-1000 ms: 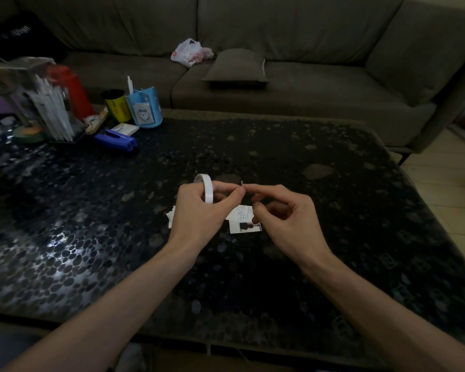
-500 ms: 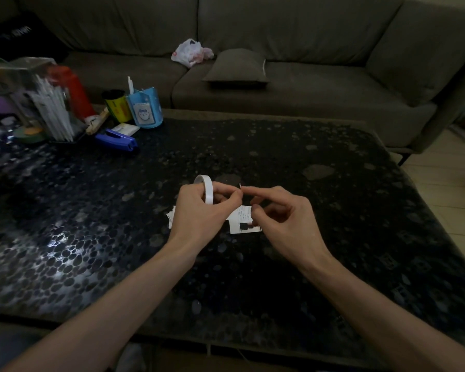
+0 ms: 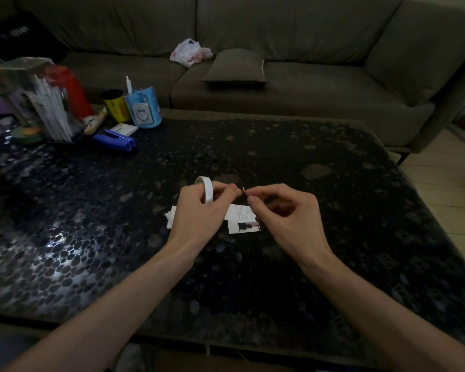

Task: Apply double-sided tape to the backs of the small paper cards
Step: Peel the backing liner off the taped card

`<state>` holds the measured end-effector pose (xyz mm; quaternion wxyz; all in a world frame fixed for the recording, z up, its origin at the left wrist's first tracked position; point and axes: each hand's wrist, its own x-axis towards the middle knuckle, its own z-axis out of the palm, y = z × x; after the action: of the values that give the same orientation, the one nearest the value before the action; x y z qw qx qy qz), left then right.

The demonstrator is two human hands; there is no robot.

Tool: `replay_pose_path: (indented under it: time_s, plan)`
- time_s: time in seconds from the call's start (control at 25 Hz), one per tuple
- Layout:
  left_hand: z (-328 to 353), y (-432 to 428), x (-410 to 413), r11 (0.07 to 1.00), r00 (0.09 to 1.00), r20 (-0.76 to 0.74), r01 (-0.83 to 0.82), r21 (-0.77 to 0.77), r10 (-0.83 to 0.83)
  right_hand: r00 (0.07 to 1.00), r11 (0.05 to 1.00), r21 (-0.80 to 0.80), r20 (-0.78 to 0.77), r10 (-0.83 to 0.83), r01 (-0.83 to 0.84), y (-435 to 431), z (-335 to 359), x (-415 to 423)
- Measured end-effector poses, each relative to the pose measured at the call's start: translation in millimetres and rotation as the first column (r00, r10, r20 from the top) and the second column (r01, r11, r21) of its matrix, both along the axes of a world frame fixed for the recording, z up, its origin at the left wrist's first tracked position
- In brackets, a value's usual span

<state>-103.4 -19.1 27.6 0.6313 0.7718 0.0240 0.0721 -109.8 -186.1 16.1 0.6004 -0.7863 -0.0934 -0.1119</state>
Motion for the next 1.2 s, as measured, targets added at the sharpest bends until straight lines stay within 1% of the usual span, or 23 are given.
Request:
replay_pose_path:
  time_s: [0.16, 0.28, 0.36, 0.52, 0.68, 0.92, 1.2]
  plan:
    - [1.3, -1.2, -0.6, 0.999, 1.000, -0.031, 0.001, -0.050, -0.002, 0.999, 0.999, 0.039, -0.038, -0.017, 0.019, 0.5, -1.7, 0.8]
    - [2.7, -1.6, -0.3, 0.999, 0.999, -0.018, 0.025, -0.047, -0.026, 0.998, 0.998, 0.063, -0.057, -0.014, 0.017, 0.2, -1.6, 1.5]
    - [2.9, -1.9, -1.4, 0.997, 0.999, 0.015, 0.053, -0.059, -0.052, 0.997, 0.996, 0.085, -0.079, -0.010, 0.016, 0.0, -1.5, 1.3]
    - [0.5, -4.1, -5.6, 0.996, 0.988, 0.122, 0.092, 0.017, -0.094, 0.993, 0.996, 0.082, -0.114, -0.014, 0.023, 1.0, -3.0, 2.8]
    - [-4.5, -1.4, -3.6, 0.994, 0.980, 0.175, 0.088, 0.065, -0.099, 0.994, 0.995, 0.097, -0.108, 0.010, 0.000, 1.3, -2.3, 3.0]
    - [-5.9, 2.0, -2.4, 0.997, 0.987, 0.148, 0.053, 0.063, -0.062, 0.997, 0.993, 0.111, -0.061, 0.056, -0.049, 1.8, 0.9, 0.9]
    - [-3.1, 1.4, -4.7, 0.999, 0.998, 0.039, 0.046, 0.001, -0.046, 0.995, 0.993, 0.092, -0.064, 0.075, -0.069, 0.4, 1.0, -0.7]
